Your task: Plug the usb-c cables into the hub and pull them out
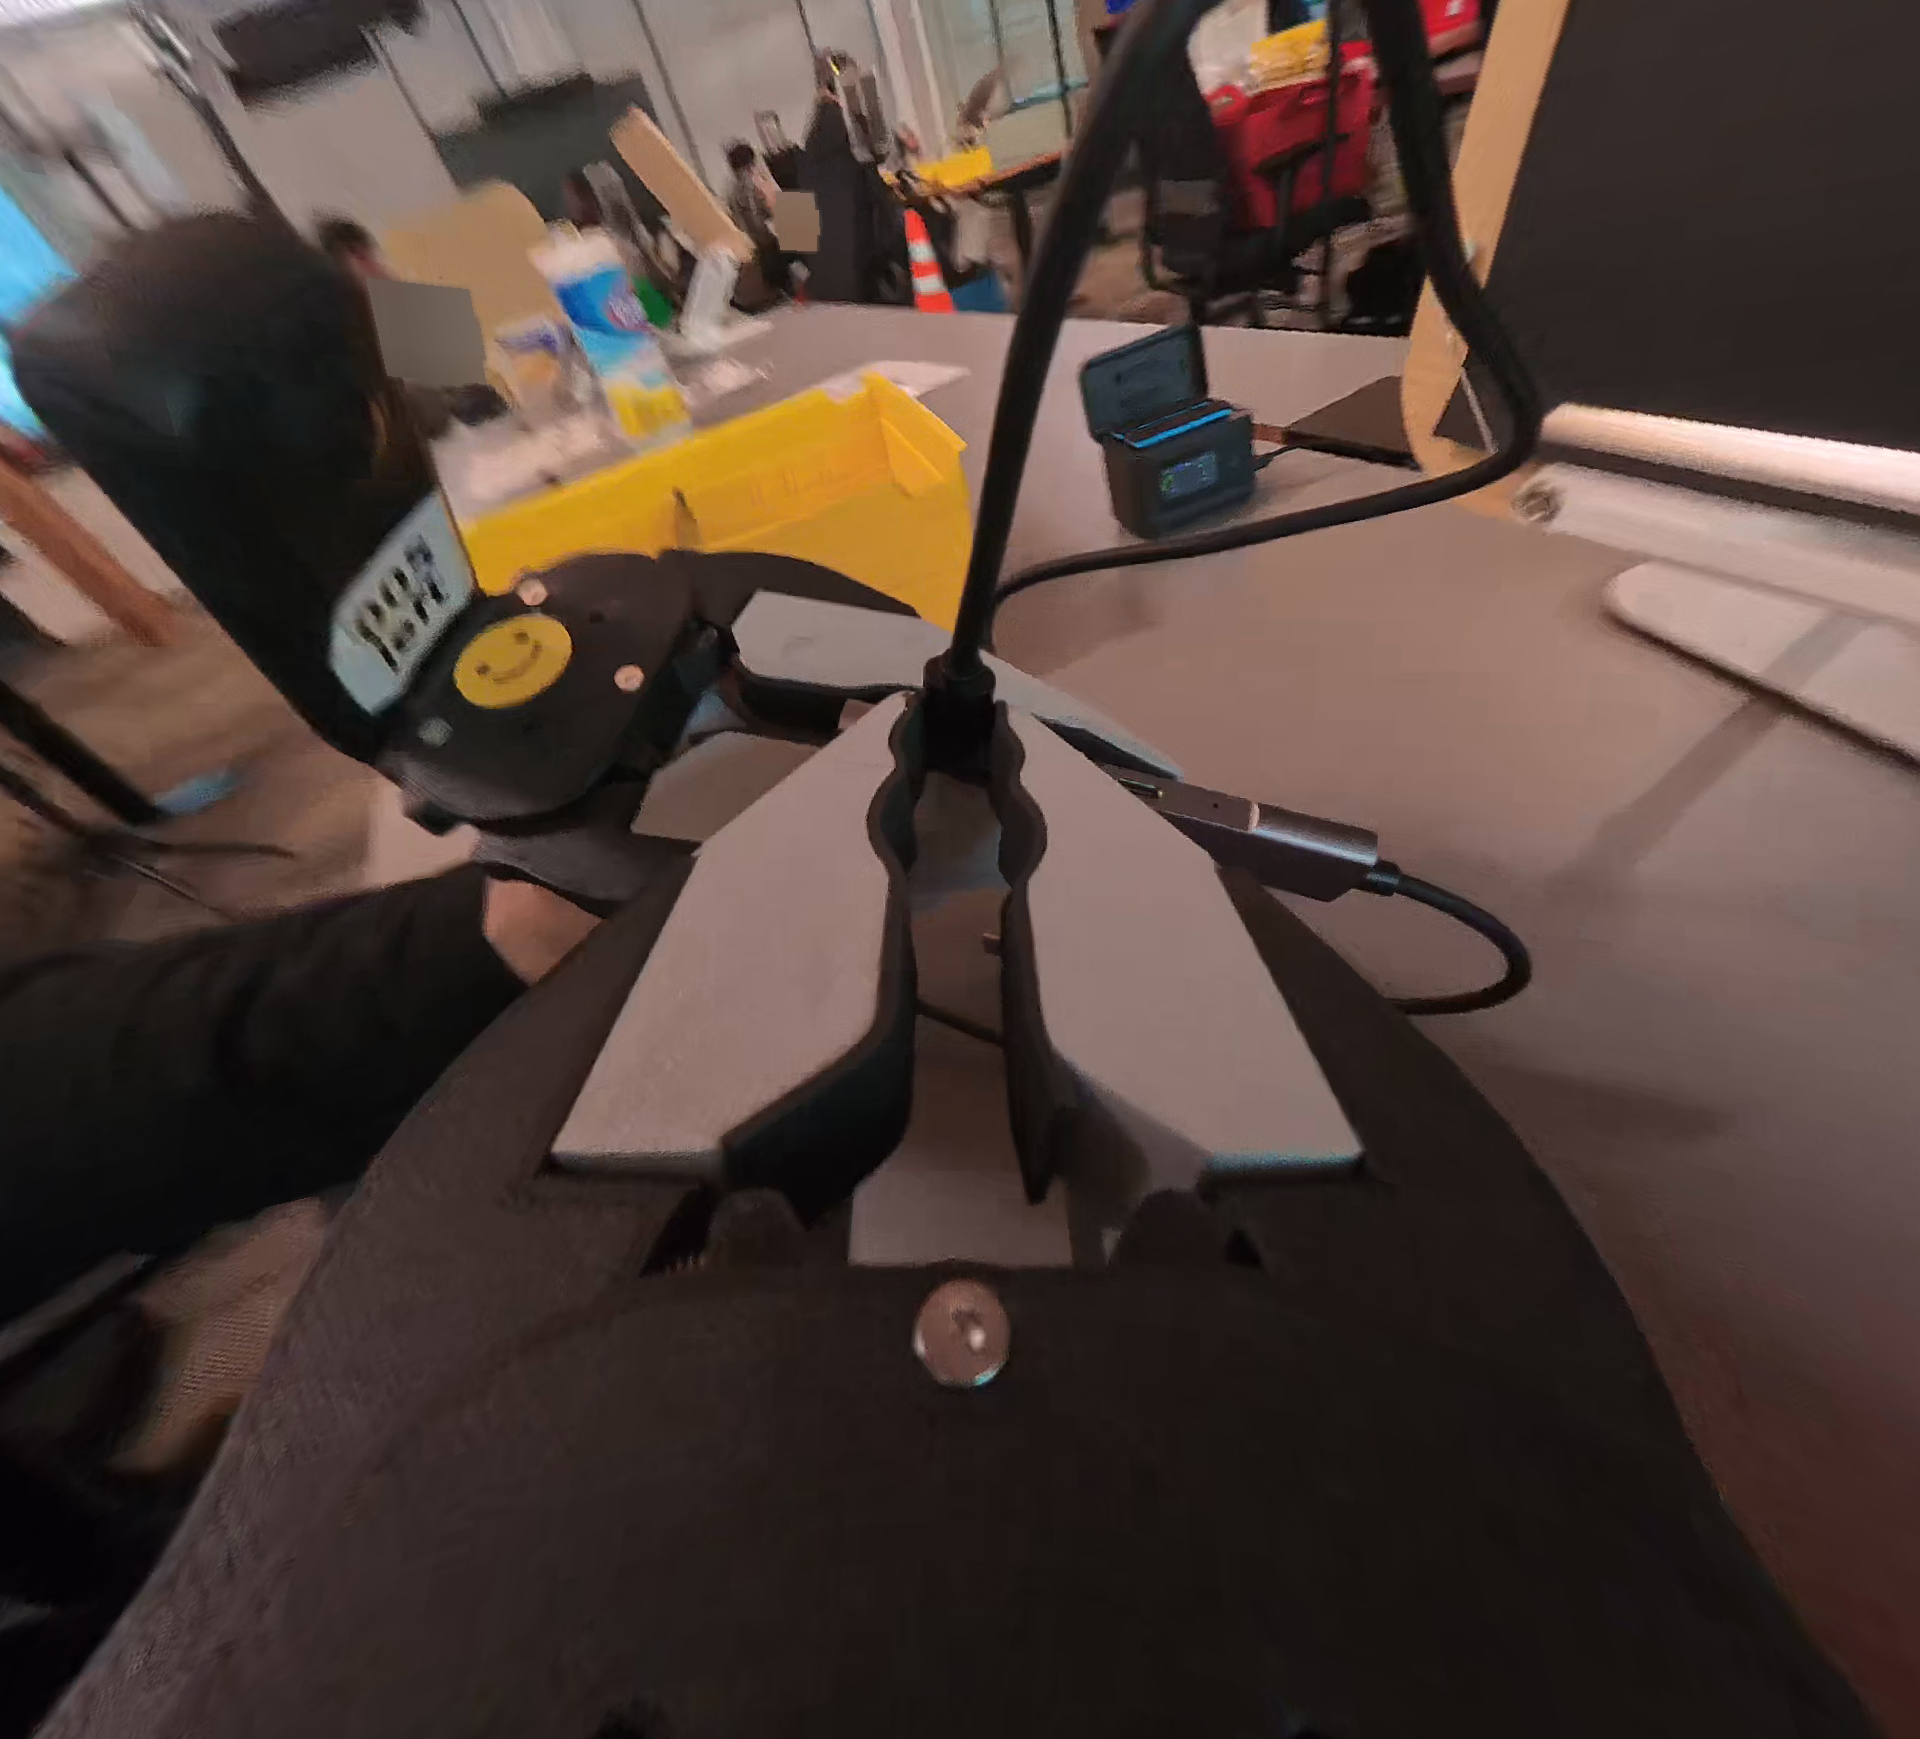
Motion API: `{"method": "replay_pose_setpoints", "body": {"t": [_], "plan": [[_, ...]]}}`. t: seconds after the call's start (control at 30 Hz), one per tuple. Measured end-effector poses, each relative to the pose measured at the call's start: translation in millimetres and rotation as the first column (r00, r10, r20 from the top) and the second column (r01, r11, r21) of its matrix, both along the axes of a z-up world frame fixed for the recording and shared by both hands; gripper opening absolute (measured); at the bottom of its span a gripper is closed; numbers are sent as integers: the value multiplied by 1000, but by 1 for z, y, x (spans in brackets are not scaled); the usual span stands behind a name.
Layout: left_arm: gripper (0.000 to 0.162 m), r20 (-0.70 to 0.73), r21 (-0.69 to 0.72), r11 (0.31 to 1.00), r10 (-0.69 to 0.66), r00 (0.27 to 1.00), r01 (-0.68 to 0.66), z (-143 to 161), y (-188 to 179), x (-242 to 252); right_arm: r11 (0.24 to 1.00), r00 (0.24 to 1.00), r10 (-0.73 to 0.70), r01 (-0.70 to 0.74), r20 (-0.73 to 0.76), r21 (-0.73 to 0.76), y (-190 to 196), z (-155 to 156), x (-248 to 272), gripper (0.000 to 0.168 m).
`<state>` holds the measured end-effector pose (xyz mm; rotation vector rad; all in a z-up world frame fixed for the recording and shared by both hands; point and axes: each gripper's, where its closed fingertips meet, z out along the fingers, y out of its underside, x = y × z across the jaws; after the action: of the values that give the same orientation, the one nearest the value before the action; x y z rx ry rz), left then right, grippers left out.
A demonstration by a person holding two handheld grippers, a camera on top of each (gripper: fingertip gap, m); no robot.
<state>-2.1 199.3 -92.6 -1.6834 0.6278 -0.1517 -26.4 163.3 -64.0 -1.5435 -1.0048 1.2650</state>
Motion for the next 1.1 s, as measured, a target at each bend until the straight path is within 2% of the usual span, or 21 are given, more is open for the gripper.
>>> {"method": "replay_pose_setpoints", "body": {"t": [0.07, 0.1, 0.2, 0.33, 0.6, 0.73, 1.1], "plan": [[7, -8, -1, 1000, -1, 1000, 1, -1, 0, 1, 991, 997, 35, -44, -73, -125, 4, 2, 4, 8], [7, 5, -6, 1000, -6, 1000, 6, -2, 1, 1, 989, 996, 38, -48, -77, -136, 5, 1, 4, 8], [7, 22, 3, 1000, -18, 1000, 18, 0, 1, 2, 999, 999, 15, -16, -29, -51, 4, 1, 4, 8], [7, 36, 40, 999, -13, 999, 12, 6, 1, 2, 996, 996, 21, -28, -82, -80, 5, 7, 5, 9], [9, -65, 176, 984, 36, 997, -24, 10, 0, 2, 938, 965, 108, -179, -241, -298, 8, 11, 8, 8], [17, -49, 183, 983, 31, 998, -21, 11, 0, 6, 932, 962, 128, -199, -241, -304, 3, 9, 4, 10], [22, -55, 214, 977, 22, 998, -10, 14, -1, 8, 923, 953, 165, -241, -255, -300, -4, 13, 3, 9]]}}
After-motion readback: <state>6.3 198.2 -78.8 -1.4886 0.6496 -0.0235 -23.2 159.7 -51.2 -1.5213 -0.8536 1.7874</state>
